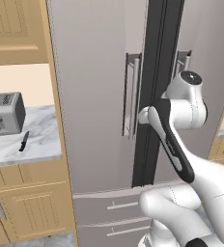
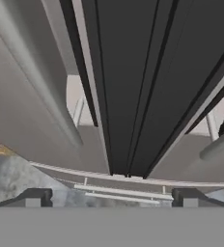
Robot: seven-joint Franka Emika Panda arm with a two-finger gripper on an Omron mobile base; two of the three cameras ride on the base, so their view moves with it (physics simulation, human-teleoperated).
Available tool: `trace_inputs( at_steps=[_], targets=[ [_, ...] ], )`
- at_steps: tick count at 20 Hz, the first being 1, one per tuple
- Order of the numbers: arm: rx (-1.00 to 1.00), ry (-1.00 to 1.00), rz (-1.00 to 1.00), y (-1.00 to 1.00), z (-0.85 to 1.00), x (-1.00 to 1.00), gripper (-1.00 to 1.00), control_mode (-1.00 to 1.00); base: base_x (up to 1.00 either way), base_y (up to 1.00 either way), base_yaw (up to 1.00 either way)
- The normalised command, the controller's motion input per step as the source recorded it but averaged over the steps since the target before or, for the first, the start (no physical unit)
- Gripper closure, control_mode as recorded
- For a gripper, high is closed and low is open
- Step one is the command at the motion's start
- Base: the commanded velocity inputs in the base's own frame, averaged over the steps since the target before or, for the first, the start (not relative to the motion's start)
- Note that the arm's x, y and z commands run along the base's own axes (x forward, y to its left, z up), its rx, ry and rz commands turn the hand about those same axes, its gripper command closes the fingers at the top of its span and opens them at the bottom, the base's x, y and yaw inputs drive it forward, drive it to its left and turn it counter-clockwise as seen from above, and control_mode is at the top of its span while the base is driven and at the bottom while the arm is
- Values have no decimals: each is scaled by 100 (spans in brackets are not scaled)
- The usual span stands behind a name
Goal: Retrieve the butter from the fridge and place it on a plate on the dining table. Then retrieve the butter knife by the fridge and place it near the plate.
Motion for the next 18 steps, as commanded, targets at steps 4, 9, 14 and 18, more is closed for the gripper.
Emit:
trace_inputs(
  at_steps=[4,9,14,18],
  targets=[
    [0,0,0,0,0,0,-100,100,-58,0,-1],
    [0,0,0,0,0,0,-100,100,-58,0,0],
    [0,0,0,0,0,0,-100,100,-31,0,0],
    [-3,0,0,23,0,1,-100,-100,0,1,0]
  ],
)
